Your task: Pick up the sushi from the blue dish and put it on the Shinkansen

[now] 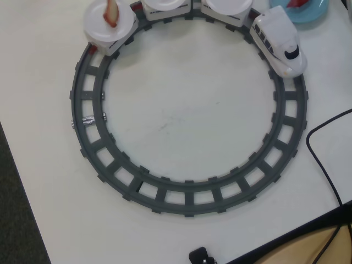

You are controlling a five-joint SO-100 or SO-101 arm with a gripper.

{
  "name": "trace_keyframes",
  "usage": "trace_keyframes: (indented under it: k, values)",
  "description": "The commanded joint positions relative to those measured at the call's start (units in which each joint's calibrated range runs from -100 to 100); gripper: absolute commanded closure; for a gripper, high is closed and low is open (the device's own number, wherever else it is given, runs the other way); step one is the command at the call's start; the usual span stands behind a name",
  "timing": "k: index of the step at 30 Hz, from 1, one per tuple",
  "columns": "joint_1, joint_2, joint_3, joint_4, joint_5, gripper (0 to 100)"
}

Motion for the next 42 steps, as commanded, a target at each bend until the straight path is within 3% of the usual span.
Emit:
trace_keyframes:
  k: [1, 13, 28, 31, 36, 42]
  values:
    - [-4.0, 6.1, -5.7, -0.3, 1.4, 65]
    - [-5.0, 34.4, -39.8, 18.8, 1.7, 61]
    - [-5.3, 62.0, -71.0, 31.2, 1.7, 62]
    - [-5.3, 66.1, -75.8, 33.6, 1.7, 70]
    - [-4.6, 69.2, -84.1, 38.3, 1.1, 98]
    - [-3.9, 67.8, -92.0, 43.8, 1.0, 98]
